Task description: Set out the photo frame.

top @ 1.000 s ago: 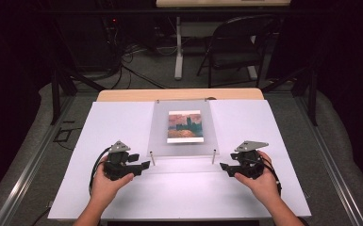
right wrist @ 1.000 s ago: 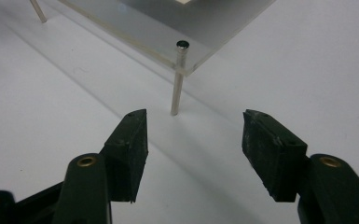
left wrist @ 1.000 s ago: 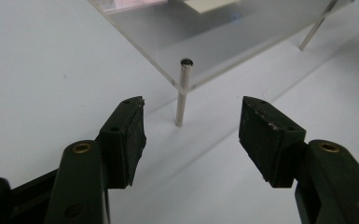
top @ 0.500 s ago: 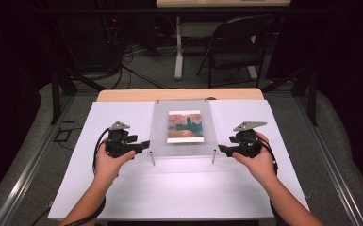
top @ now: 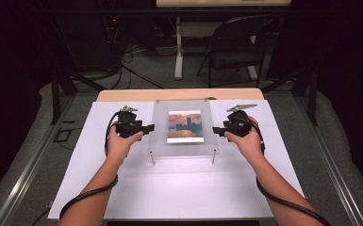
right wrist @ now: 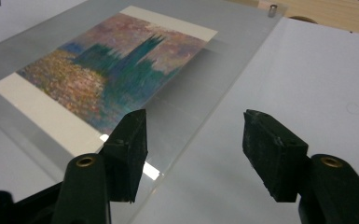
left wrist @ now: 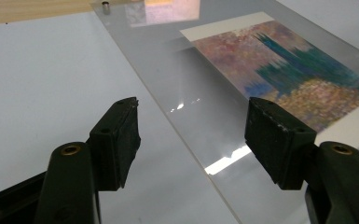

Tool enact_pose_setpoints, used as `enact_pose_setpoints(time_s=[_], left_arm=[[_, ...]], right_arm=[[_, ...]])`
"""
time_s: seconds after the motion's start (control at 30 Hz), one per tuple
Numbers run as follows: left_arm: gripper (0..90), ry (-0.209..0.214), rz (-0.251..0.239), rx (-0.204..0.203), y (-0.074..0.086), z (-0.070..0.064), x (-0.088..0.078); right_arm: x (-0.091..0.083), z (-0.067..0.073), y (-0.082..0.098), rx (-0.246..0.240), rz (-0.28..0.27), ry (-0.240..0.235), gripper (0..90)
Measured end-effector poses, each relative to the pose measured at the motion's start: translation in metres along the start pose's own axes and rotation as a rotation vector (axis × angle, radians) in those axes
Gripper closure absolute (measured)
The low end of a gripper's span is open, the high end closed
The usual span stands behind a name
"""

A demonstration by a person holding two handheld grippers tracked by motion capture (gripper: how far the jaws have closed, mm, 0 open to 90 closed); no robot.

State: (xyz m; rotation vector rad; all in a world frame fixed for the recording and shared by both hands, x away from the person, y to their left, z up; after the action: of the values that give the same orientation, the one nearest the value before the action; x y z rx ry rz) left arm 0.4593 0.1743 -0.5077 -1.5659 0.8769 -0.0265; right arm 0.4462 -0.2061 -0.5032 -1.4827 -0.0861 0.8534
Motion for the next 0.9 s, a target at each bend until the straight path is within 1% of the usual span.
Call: enact_pose_setpoints(time_s=[0.1, 0.17, 0.23, 0.3, 0.37, 0.43, 0.53, 0.63, 0.67, 0.8, 0.87, 0.9], left_arm=[[35.1, -0.009, 0.012, -0.033, 0.000, 0.005, 0.010], [35.1, -0.013, 0.021, -0.059, 0.001, 0.008, 0.016], [35.1, -0.017, 0.029, -0.069, 0.002, 0.010, 0.020], [35.0, -0.022, 0.040, -0.083, 0.004, 0.011, 0.024], [35.0, -0.021, 0.044, -0.091, 0.005, 0.011, 0.028], [34.8, -0.015, 0.050, -0.100, 0.006, 0.010, 0.032], [34.4, -0.011, 0.069, -0.099, 0.008, 0.009, 0.037], [33.0, 0.006, 0.067, -0.113, 0.008, 0.008, 0.042], [33.0, 0.010, 0.067, -0.110, 0.008, 0.008, 0.043], [32.6, 0.036, 0.070, -0.122, 0.008, 0.008, 0.047], [32.3, 0.046, 0.074, -0.136, 0.007, 0.007, 0.050], [32.3, 0.049, 0.078, -0.135, 0.007, 0.006, 0.052]], right_arm=[[0.010, -0.004, -0.001, 0.021, -0.013, -0.011, 41.1], [0.015, -0.005, -0.001, 0.036, -0.011, -0.007, 41.3], [0.022, -0.006, -0.001, 0.049, -0.010, -0.011, 41.1], [0.026, -0.006, 0.000, 0.047, -0.003, -0.014, 40.9], [0.030, -0.005, 0.000, 0.056, 0.004, -0.017, 40.6], [0.035, -0.005, 0.001, 0.066, 0.008, -0.020, 40.3], [0.040, -0.006, 0.001, 0.092, 0.013, -0.029, 40.0], [0.045, -0.007, 0.002, 0.098, 0.018, -0.036, 39.9], [0.047, -0.008, 0.002, 0.105, 0.024, -0.035, 39.6], [0.054, -0.009, 0.003, 0.115, 0.048, -0.051, 38.9], [0.057, -0.009, 0.003, 0.123, 0.051, -0.051, 36.5], [0.058, -0.010, 0.003, 0.127, 0.051, -0.051, 36.8]])
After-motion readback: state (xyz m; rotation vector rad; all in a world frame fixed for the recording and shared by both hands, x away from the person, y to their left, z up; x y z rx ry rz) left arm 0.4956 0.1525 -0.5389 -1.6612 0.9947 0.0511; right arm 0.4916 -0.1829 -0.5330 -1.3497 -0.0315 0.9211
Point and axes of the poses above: each handheld gripper's, and its own axes: x roughly forward along the jaws, y roughly out of its underside, z roughly to its left, the point moved 1 cm from there along x, roughly forward along the jaws, and after that the axes turned 14 degrees about -z, right-handed, at the moved point
